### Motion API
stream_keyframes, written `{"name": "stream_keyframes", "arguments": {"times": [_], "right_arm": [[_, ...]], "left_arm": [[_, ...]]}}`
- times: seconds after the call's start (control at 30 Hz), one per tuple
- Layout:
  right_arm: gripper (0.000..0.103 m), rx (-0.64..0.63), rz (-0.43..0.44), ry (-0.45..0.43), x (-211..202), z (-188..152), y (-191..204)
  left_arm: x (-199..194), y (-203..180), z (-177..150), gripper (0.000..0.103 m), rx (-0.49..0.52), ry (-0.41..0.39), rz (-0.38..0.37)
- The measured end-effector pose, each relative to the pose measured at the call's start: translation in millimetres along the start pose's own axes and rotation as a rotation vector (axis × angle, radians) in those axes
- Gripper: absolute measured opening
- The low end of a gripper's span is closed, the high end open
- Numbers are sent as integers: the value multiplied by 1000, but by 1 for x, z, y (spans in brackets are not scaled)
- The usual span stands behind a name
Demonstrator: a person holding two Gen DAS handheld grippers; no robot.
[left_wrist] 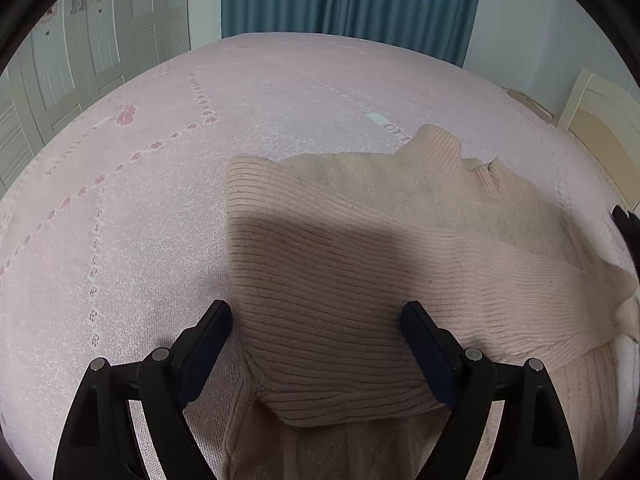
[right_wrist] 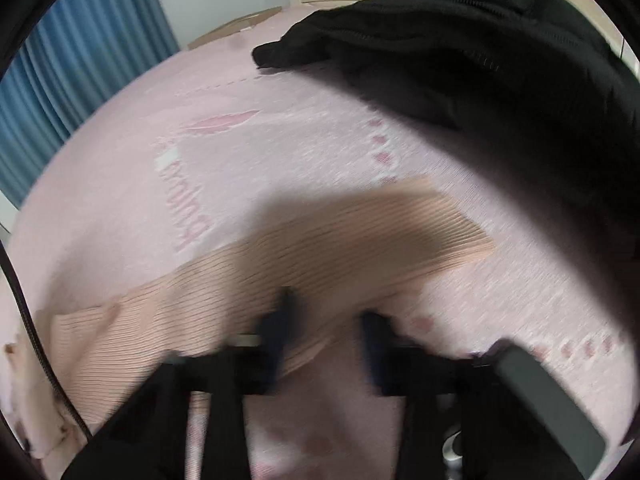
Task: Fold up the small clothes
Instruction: 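Grasp the other sleeve cuff with the right tool and lift it, then lay the held sleeve across the sweater body and open the right tool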
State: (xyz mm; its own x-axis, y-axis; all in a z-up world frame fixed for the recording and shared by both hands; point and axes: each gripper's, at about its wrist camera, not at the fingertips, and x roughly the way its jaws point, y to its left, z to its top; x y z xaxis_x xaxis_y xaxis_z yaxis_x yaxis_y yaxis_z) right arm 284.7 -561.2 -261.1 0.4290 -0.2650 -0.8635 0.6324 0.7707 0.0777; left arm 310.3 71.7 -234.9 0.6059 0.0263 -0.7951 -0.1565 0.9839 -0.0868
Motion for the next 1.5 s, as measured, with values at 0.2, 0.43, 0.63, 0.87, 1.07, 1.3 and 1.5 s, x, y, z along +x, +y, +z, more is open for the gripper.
{"name": "stream_keyframes", "arguments": {"times": [0.2, 0.43, 0.63, 0.87, 1.07, 1.3, 1.5], "right_arm": [[6, -138, -67, -128, -57, 10, 26], [6, -296, -8, -292, -148, 5, 110], [6, -506, 158, -364, -210, -32, 239], [6, -699, 478, -251, -237, -140, 384], [52, -872, 617, -92, -208, -219, 440], [62, -806, 545, -109, -190, -194, 369], [62, -715, 347, -64, -141, -163, 267]], "left_arm": [[-18, 11, -4, 86, -4, 1, -16], [-68, 66, -5, 86, -56, -3, 2], [-95, 118, -22, 86, -178, 72, -82], [-109, 150, -47, 86, -260, 67, -85], [-100, 153, -67, 86, -284, 124, -130], [-86, 120, -59, 84, -220, 113, -242], [-62, 71, -33, 84, -142, 82, -271]]}}
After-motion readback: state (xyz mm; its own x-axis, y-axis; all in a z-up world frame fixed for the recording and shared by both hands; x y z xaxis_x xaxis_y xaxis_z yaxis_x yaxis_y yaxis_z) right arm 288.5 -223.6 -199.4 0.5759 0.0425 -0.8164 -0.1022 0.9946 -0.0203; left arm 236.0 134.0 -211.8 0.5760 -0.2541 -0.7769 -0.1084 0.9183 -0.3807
